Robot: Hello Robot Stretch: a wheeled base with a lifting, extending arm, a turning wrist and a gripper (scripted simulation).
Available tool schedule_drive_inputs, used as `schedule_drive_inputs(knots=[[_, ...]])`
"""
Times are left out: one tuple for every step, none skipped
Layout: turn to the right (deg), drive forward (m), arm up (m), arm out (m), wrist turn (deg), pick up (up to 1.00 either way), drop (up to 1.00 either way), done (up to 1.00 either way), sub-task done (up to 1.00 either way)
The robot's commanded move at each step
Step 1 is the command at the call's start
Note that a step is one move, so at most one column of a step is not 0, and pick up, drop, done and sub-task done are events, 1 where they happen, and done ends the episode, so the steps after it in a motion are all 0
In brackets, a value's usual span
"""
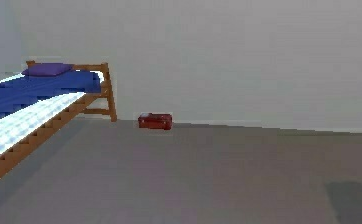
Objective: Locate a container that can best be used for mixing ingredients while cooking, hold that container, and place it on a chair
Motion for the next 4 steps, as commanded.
schedule_drive_inputs(knots=[[0.0, 0.0, -0.5, 0.0, 0.0, 0.0, 0.0, 0.0, 0.0], [0.0, 0.0, 0.0, 0.0, 0.0, 0.0, 1.0, 0.0, 0.0], [0.0, 0.0, 0.0, -0.1, 0.0, 0.0, 0.0, 0.0, 0.0], [0.0, 0.0, 0.0, 0.0, 0.0, 0.0, 0.0, 1.0, 0.0]])
